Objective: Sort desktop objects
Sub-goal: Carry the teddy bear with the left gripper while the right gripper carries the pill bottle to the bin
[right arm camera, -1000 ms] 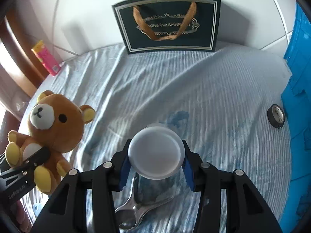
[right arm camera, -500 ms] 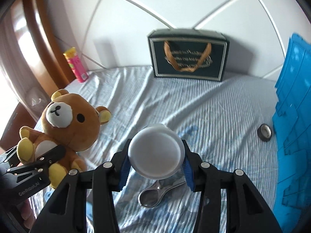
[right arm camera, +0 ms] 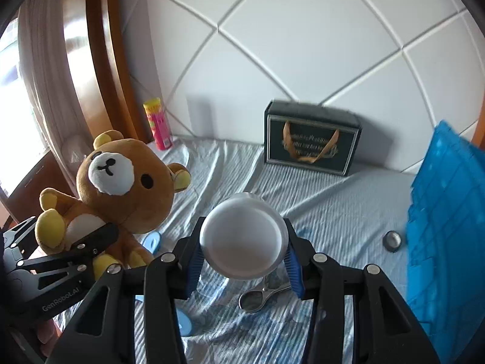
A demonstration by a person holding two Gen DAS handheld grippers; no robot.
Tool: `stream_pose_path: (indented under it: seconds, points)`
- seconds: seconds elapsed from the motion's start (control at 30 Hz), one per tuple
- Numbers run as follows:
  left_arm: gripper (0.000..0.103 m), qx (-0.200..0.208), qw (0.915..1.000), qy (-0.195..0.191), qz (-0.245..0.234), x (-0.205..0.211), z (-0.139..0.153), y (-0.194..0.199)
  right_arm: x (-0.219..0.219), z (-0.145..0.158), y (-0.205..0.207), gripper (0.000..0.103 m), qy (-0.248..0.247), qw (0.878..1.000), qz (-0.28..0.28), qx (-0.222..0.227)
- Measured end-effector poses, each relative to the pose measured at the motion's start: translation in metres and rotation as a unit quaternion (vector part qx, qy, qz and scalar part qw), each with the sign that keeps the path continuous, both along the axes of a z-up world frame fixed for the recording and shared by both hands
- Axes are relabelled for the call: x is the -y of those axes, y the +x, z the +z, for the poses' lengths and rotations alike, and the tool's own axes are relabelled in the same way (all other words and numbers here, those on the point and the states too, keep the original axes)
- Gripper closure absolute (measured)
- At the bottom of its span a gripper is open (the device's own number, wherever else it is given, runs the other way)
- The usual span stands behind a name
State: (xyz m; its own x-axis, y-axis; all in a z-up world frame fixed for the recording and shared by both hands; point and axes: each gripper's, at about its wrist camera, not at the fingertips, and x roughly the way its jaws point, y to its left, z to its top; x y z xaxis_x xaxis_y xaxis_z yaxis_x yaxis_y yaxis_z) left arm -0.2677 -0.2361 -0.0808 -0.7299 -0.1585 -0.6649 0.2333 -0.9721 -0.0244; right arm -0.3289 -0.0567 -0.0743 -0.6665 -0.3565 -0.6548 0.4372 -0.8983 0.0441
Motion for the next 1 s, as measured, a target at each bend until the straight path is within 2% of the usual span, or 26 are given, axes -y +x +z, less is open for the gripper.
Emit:
stream_pose_path:
  seconds: [0.23, 0.33, 0.47, 0.53, 0.67, 0.77, 0.87, 1.0]
  points:
    - [0.036, -0.039, 0.9983, -0.001, -0.044, -0.032, 0.034, 0.022, -0.018, 0.046, 0.051, 0.057, 0.001, 0.999, -0.03, -0.046]
    - [0.036, -0.055, 0.9957, 0.005, -0.074, -0.058, 0.049, 0.03, -0.038, 0.064, 0.072, 0.057, 0.005, 0.997, -0.052, -0.063]
    - [0.036, -0.081, 0.9891, 0.005, -0.122, -0.113, 0.076, 0.034, -0.081, 0.093, 0.096, 0.057, -0.004, 0.992, -0.089, -0.086]
    - [0.036, -0.096, 0.985, 0.006, -0.143, -0.141, 0.09, 0.035, -0.109, 0.108, 0.109, 0.057, -0.008, 0.989, -0.111, -0.1]
    - [0.036, -0.128, 0.9731, 0.021, -0.191, -0.218, 0.121, 0.035, -0.192, 0.13, 0.132, 0.057, -0.01, 0.978, -0.165, -0.125]
    - [0.036, -0.143, 0.9632, 0.028, -0.226, -0.282, 0.138, 0.035, -0.259, 0.132, 0.141, 0.057, -0.003, 0.97, -0.207, -0.126]
    - [0.036, -0.135, 0.9527, 0.034, -0.27, -0.349, 0.138, 0.037, -0.324, 0.132, 0.15, 0.057, 0.006, 0.961, -0.246, -0.125]
    - [0.036, -0.115, 0.9388, 0.039, -0.322, -0.431, 0.132, 0.042, -0.404, 0.116, 0.161, 0.057, 0.014, 0.95, -0.291, -0.109]
